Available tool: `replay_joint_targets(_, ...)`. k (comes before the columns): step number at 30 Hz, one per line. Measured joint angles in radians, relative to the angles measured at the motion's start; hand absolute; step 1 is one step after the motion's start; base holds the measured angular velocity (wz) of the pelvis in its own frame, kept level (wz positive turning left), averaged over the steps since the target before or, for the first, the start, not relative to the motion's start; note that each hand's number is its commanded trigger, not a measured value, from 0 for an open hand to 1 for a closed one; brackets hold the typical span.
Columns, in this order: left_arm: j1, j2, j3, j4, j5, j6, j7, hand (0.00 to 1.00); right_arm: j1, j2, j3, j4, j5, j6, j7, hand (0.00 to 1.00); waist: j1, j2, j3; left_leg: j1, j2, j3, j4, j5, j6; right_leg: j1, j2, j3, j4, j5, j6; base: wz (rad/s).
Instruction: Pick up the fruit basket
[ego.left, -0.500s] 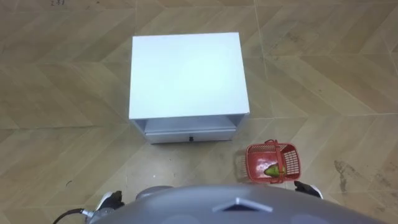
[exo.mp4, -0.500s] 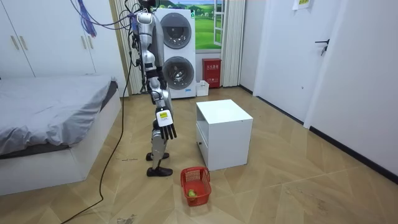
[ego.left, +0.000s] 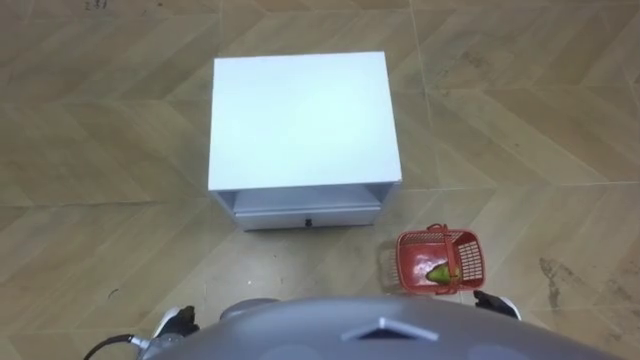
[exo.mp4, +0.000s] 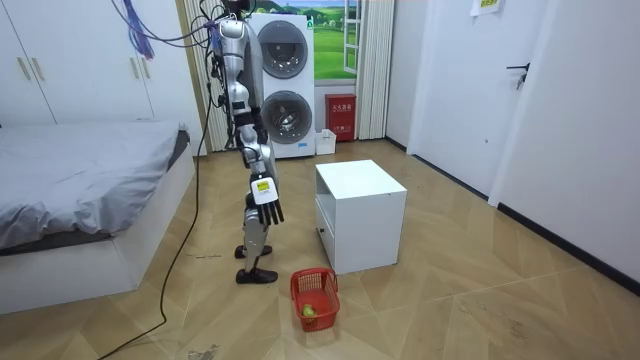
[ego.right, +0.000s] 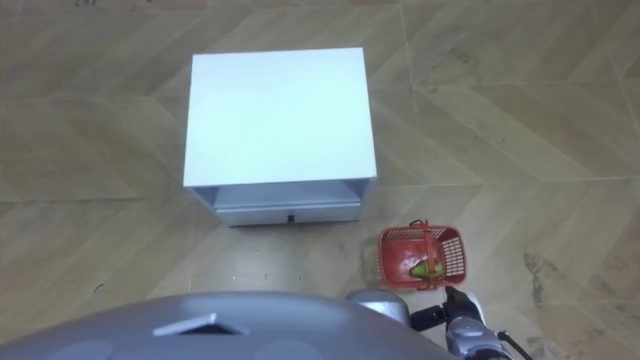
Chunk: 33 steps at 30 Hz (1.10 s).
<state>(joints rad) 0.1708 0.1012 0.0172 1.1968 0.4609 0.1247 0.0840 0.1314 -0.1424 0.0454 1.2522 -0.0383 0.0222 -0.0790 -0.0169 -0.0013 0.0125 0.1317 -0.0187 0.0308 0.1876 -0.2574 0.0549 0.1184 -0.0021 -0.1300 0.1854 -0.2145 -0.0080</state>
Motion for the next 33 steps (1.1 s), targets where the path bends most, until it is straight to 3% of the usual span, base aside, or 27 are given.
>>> replay_joint_targets(11, 0.014, 0.000, 0.019, 0.005, 0.001, 0.008, -0.034, 0.00, -0.003, 0.000, -0.030, 0.014, -0.052, 0.000, 0.028, 0.00, -0.003, -0.008, -0.0063, 0.004, 0.001, 0.011, 0.000, 0.000, 0.000, 0.001, 0.002, 0.014, -0.002, 0.000, 0.000, -0.02)
replay_joint_targets(27, 0.020, -0.002, 0.018, 0.014, 0.001, 0.029, -0.046, 0.00, -0.016, 0.002, -0.029, 0.037, -0.091, 0.003, 0.027, 0.00, -0.003, -0.010, -0.0052, 0.012, 0.001, 0.007, 0.002, 0.000, 0.000, 0.011, 0.002, 0.018, -0.004, 0.000, -0.001, 0.00)
replay_joint_targets(33, 0.021, -0.002, 0.017, 0.013, 0.001, 0.028, -0.048, 0.00, -0.018, 0.002, -0.030, 0.036, -0.101, 0.023, 0.027, 0.00, -0.005, -0.012, -0.0044, 0.011, 0.000, 0.006, 0.009, 0.000, 0.000, 0.012, -0.001, 0.016, 0.000, -0.002, -0.001, 0.00)
